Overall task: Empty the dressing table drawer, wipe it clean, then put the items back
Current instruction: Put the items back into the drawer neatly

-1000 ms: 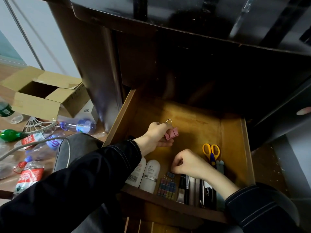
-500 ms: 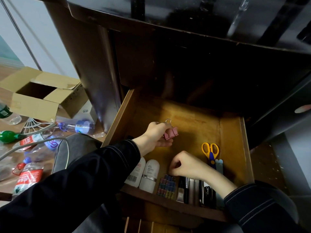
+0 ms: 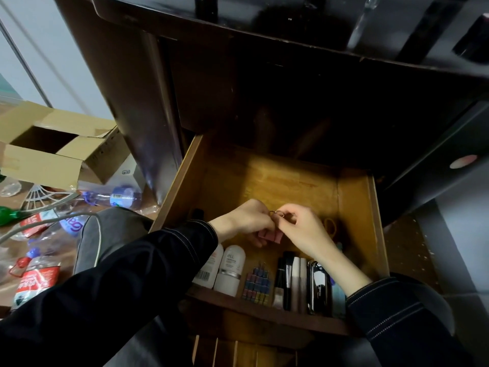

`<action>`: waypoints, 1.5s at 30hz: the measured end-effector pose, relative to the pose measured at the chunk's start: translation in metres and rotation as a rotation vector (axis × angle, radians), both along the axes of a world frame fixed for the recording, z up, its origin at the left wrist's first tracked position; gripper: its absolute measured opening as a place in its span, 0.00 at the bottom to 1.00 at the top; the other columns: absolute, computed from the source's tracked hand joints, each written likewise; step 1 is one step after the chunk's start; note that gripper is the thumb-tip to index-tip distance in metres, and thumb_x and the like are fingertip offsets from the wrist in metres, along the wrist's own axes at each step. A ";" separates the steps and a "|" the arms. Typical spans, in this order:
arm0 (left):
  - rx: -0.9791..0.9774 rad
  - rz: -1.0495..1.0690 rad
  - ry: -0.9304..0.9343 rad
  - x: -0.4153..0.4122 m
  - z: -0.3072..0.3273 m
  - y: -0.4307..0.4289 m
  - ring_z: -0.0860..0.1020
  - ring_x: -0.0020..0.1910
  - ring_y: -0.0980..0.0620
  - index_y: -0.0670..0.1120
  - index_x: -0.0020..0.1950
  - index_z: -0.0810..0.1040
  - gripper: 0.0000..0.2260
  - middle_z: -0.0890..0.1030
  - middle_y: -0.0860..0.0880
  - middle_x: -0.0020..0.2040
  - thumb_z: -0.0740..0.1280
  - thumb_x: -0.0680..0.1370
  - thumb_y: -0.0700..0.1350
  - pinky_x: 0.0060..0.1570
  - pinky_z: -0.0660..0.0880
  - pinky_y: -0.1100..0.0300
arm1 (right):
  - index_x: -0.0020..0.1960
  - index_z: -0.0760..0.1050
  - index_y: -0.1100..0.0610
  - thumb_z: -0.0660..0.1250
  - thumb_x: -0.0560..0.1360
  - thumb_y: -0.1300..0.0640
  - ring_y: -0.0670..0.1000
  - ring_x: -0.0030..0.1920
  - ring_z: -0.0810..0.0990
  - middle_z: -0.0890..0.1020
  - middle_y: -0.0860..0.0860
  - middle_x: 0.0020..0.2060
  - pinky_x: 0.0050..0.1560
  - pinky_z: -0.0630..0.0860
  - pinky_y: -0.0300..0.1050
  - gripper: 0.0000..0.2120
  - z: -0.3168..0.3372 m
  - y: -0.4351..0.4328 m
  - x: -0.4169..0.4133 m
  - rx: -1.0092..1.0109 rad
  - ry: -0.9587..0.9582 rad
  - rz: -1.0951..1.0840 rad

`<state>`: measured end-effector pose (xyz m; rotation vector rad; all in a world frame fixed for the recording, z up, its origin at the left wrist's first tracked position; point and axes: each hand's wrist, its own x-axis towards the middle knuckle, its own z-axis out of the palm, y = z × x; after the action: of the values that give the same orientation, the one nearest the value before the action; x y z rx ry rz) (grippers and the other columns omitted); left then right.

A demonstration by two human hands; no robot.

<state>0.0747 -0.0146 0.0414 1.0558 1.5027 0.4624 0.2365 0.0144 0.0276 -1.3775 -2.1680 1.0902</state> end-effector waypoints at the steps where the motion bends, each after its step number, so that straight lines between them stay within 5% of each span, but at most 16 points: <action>1: -0.012 -0.003 0.018 -0.001 0.000 0.000 0.81 0.36 0.43 0.36 0.40 0.77 0.04 0.79 0.37 0.39 0.67 0.75 0.33 0.32 0.81 0.56 | 0.41 0.81 0.51 0.69 0.79 0.53 0.37 0.39 0.78 0.81 0.37 0.35 0.37 0.68 0.30 0.08 -0.001 0.000 0.000 0.001 -0.005 0.015; 6: -0.065 -0.012 0.019 -0.006 0.000 0.000 0.83 0.37 0.42 0.38 0.42 0.76 0.04 0.79 0.38 0.41 0.68 0.74 0.31 0.35 0.83 0.55 | 0.39 0.81 0.52 0.68 0.80 0.50 0.38 0.35 0.77 0.81 0.41 0.32 0.36 0.73 0.38 0.12 -0.003 0.000 0.004 -0.089 0.018 0.030; 11: -0.072 0.011 0.015 -0.010 0.003 0.001 0.84 0.40 0.41 0.37 0.45 0.76 0.02 0.80 0.37 0.44 0.68 0.76 0.33 0.41 0.84 0.49 | 0.45 0.81 0.52 0.67 0.81 0.54 0.38 0.32 0.80 0.83 0.49 0.38 0.29 0.73 0.34 0.08 -0.006 0.003 0.005 -0.152 0.045 0.001; 18: 0.154 -0.005 0.340 -0.022 0.005 0.006 0.79 0.35 0.48 0.41 0.50 0.80 0.05 0.81 0.45 0.41 0.67 0.75 0.38 0.31 0.74 0.59 | 0.44 0.81 0.55 0.66 0.82 0.53 0.48 0.39 0.83 0.84 0.53 0.38 0.33 0.77 0.37 0.11 -0.012 0.001 0.007 -0.087 -0.065 0.042; 22: 0.243 -0.060 0.557 -0.025 0.001 0.002 0.79 0.51 0.43 0.42 0.58 0.80 0.13 0.81 0.42 0.53 0.64 0.75 0.38 0.46 0.77 0.55 | 0.43 0.81 0.52 0.66 0.81 0.52 0.38 0.39 0.78 0.81 0.41 0.34 0.41 0.72 0.37 0.10 -0.010 0.000 0.006 -0.063 -0.111 0.097; 26: 0.176 -0.167 0.650 -0.025 -0.005 0.001 0.65 0.71 0.37 0.42 0.68 0.75 0.20 0.69 0.41 0.70 0.62 0.77 0.39 0.67 0.70 0.47 | 0.43 0.80 0.50 0.66 0.81 0.51 0.35 0.36 0.74 0.79 0.38 0.34 0.39 0.70 0.36 0.10 -0.008 -0.002 0.004 -0.074 -0.167 0.143; 35: 0.114 -0.252 0.735 -0.020 -0.011 0.000 0.61 0.72 0.37 0.41 0.70 0.73 0.19 0.64 0.41 0.72 0.63 0.80 0.43 0.67 0.69 0.46 | 0.40 0.79 0.51 0.66 0.82 0.51 0.28 0.33 0.74 0.78 0.30 0.31 0.41 0.70 0.39 0.12 -0.003 -0.007 0.003 -0.096 -0.227 0.237; 45: 0.116 -0.285 0.759 -0.021 -0.011 0.001 0.62 0.71 0.35 0.40 0.67 0.75 0.18 0.64 0.40 0.71 0.63 0.80 0.47 0.66 0.70 0.45 | 0.40 0.78 0.45 0.67 0.81 0.51 0.36 0.39 0.77 0.79 0.30 0.32 0.49 0.77 0.45 0.11 -0.006 -0.008 0.001 -0.133 -0.240 0.302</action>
<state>0.0540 -0.0141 0.0299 1.6198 1.9437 -0.0794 0.2375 0.0059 0.0218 -1.3233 -2.5840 1.2499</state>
